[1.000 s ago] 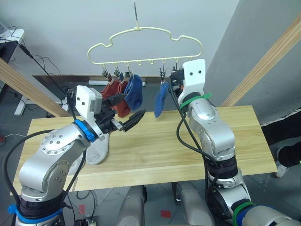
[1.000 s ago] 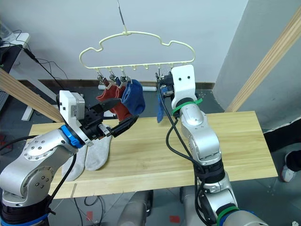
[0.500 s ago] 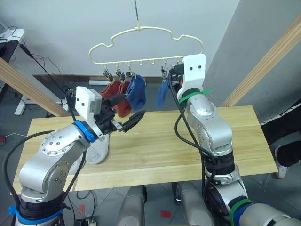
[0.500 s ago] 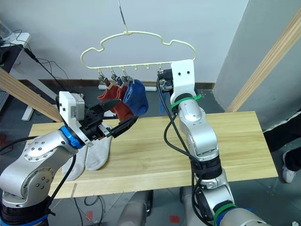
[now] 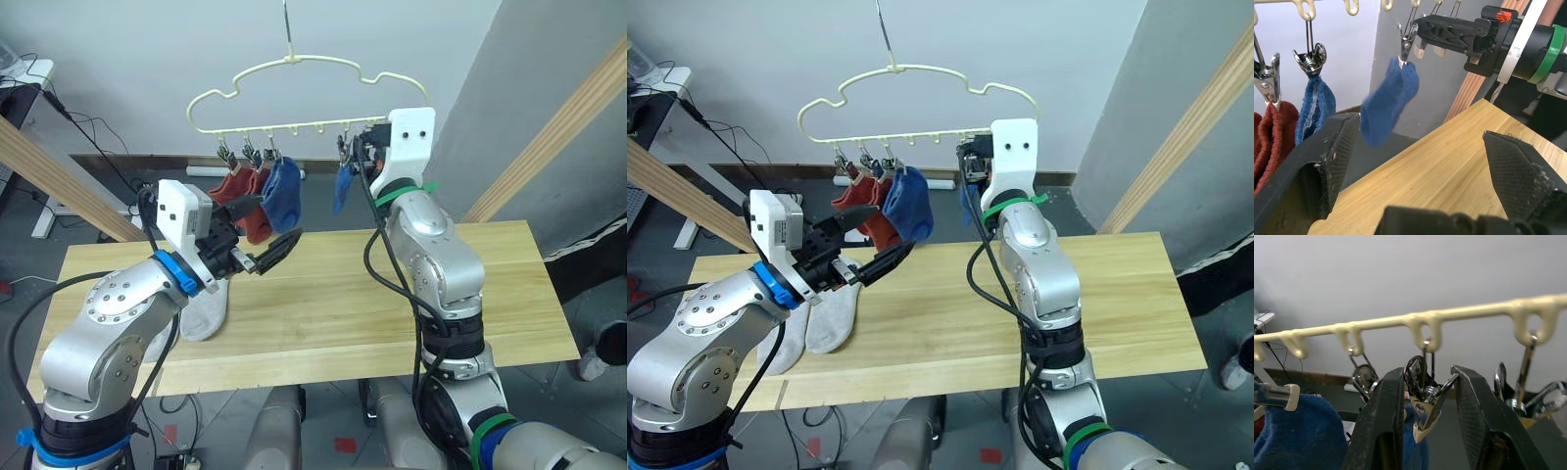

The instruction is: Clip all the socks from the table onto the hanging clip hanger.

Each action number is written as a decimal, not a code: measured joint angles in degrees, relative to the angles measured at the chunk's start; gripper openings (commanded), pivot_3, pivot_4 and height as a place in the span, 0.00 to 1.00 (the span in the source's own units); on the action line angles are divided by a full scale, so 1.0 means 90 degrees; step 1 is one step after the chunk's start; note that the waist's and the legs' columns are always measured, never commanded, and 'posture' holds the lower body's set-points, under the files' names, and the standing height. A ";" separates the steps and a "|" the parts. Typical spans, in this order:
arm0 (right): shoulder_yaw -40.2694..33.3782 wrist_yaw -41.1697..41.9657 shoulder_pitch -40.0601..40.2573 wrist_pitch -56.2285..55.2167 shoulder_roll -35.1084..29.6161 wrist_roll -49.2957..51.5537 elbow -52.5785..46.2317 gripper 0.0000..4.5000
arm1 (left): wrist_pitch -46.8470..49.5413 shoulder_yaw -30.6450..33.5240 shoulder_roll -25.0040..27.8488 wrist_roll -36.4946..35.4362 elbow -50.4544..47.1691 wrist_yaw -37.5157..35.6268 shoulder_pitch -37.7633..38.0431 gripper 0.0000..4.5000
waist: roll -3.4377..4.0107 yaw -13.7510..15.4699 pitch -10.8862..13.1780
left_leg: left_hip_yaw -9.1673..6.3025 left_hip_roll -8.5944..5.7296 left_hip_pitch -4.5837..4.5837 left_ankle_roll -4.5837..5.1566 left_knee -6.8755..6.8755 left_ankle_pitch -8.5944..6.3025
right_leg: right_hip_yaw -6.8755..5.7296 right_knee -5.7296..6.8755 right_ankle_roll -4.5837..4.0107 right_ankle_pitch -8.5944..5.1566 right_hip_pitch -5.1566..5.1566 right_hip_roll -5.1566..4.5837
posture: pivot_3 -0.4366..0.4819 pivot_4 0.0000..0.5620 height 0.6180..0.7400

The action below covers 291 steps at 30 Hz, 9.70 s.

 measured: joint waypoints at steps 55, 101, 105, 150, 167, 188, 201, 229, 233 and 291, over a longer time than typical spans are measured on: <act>0.0049 -0.0008 0.0160 0.0444 -0.0152 -0.0172 -0.0591 0.34 | -0.0002 -0.0126 -0.0061 -0.0013 -0.0236 0.0161 0.0120 1.00 | 0.0000 0.0001 0.0000 | 0.0001 0.0000 0.0000 -0.0005 0.0000 0.0003 | 0.0001 -0.0001 0.0000 0.0000 0.0000 0.0000 | 0.54 0.62 1.00; -0.1708 0.3082 -0.0734 0.2624 -0.2417 0.3495 0.0349 0.15 | 0.0385 -0.0055 0.0426 -0.0254 -0.0257 0.0032 0.0520 1.00 | 0.0000 0.0015 0.0000 | 0.0002 0.0000 -0.0003 0.0010 0.0000 -0.0005 | 0.0002 -0.0003 -0.0001 0.0000 0.0002 -0.0002 | 0.54 0.62 1.00; -0.1843 0.3335 -0.0876 0.2958 -0.2587 0.4024 0.0719 0.15 | 0.0316 0.0135 0.0547 -0.0215 -0.0256 -0.0112 0.0885 1.00 | 0.0000 0.0002 0.0000 | 0.0010 0.0000 -0.0002 0.0010 0.0000 -0.0005 | 0.0008 -0.0004 -0.0001 0.0000 0.0001 -0.0002 | 0.54 0.61 1.00; -0.2236 0.2762 -0.1066 0.3444 -0.2615 0.5212 0.1439 0.15 | -0.1973 -0.0586 -0.0217 0.2900 0.4821 -0.0366 0.0316 1.00 | 0.0008 0.0020 0.0008 | 0.0000 -0.0006 -0.0011 0.0014 -0.0001 -0.0007 | 0.0000 -0.0002 -0.0002 0.0000 -0.0004 -0.0012 | 0.51 0.68 1.00; -0.2247 0.2598 -0.0968 0.3438 -0.2629 0.5366 0.1282 0.15 | -0.1986 -0.0525 -0.0524 0.3279 0.6086 0.0297 -0.0602 1.00 | 0.0008 0.0002 0.0009 | 0.0003 -0.0005 -0.0008 0.0016 0.0001 -0.0009 | 0.0002 0.0000 -0.0001 0.0000 -0.0004 -0.0012 | 0.50 0.67 1.00; -0.2235 0.2438 -0.0894 0.3433 -0.2613 0.5466 0.1139 0.14 | -0.1385 -0.0478 -0.0414 0.3139 0.5353 -0.0235 -0.0154 0.24 | 0.0009 0.0003 0.0008 | 0.0005 -0.0005 -0.0003 0.0016 -0.0003 -0.0008 | 0.0006 -0.0001 -0.0001 0.0000 -0.0002 -0.0012 | 0.51 0.65 1.00; -0.2217 0.2430 -0.0842 0.3322 -0.2616 0.5473 0.1114 0.14 | -0.0992 -0.0605 -0.0055 0.2574 0.3440 -0.1192 0.0409 0.06 | 0.0010 0.0008 0.0009 | 0.0000 -0.0004 -0.0009 0.0016 -0.0006 -0.0008 | 0.0003 -0.0007 -0.0001 0.0000 -0.0003 -0.0012 | 0.51 0.66 1.00; -0.3010 0.1280 -0.1115 0.4052 -0.2252 0.6798 0.1702 0.14 | -0.3769 -0.1774 -0.0495 0.2808 0.2661 -0.2094 -0.0916 0.06 | 0.0011 -0.0043 0.0013 | 0.0012 -0.0004 -0.0013 0.0021 -0.0002 -0.0010 | 0.0006 -0.0008 -0.0001 0.0000 -0.0004 -0.0008 | 0.47 0.67 1.00; -0.3008 0.1044 -0.1170 0.4140 -0.2254 0.7058 0.1713 0.14 | -0.4134 -0.1803 -0.0618 0.3028 0.2931 -0.2032 -0.1097 0.06 | 0.0011 -0.0048 0.0014 | 0.0011 -0.0004 -0.0013 0.0022 0.0000 -0.0009 | 0.0004 -0.0006 -0.0001 0.0000 -0.0003 -0.0008 | 0.47 0.67 1.00; -0.2613 0.0375 -0.1025 0.3945 -0.2433 0.7977 0.1702 0.14 | -0.4603 -0.1903 -0.0867 0.3412 0.3298 -0.1661 -0.1374 0.06 | 0.0011 -0.0063 0.0014 | 0.0012 -0.0004 -0.0016 0.0023 0.0001 -0.0009 | 0.0001 -0.0004 -0.0001 0.0000 -0.0003 -0.0006 | 0.48 0.67 1.00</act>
